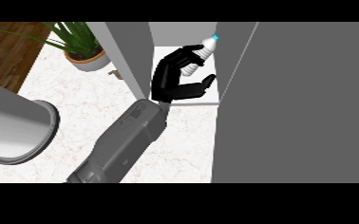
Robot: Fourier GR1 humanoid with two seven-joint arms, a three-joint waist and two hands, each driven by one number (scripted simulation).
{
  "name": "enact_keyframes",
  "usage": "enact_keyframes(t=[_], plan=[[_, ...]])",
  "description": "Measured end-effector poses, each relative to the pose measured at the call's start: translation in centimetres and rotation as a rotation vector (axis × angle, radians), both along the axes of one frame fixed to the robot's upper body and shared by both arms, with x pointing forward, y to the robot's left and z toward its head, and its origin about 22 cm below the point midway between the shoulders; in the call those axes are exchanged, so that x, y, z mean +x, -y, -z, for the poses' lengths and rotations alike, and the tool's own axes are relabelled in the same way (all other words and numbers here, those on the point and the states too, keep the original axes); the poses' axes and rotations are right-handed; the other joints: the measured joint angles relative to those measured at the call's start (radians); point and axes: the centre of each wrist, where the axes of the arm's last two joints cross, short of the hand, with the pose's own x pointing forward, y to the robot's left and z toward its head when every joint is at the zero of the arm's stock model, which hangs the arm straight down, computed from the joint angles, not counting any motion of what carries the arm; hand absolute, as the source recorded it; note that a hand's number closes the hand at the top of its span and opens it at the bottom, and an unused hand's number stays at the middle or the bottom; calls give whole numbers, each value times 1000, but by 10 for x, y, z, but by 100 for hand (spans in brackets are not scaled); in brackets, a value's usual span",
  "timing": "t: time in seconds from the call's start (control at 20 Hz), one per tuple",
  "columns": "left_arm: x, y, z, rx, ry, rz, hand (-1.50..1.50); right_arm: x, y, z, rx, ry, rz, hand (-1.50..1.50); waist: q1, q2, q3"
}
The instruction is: Pick up the bottled water, place it into the cabinet and close the cabinet
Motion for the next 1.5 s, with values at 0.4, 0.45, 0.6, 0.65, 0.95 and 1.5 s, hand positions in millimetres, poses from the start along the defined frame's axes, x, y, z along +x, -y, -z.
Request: enact_keyframes(t=[0.4,0.45,0.6,0.65,0.95,1.5], plan=[[-72,-15,33,-56,-64,86,-150,-4,-8,0,28,-19,36,-150,35,-5,0],[-79,-21,33,-62,-67,74,-150,-5,-10,0,36,-19,36,-150,36,-6,0],[-109,-43,43,-61,-80,30,-150,-8,-9,0,24,-23,42,-150,41,-8,0],[-118,-52,44,-63,-82,19,-150,-9,-8,0,16,-30,36,-150,45,-8,0],[-165,-105,51,-79,-85,0,-150,-5,-6,-1,-34,-48,-156,150,62,-7,-2],[-216,-196,45,-46,-33,-11,-150,15,-8,-7,-130,12,-388,150,85,-3,-7]])
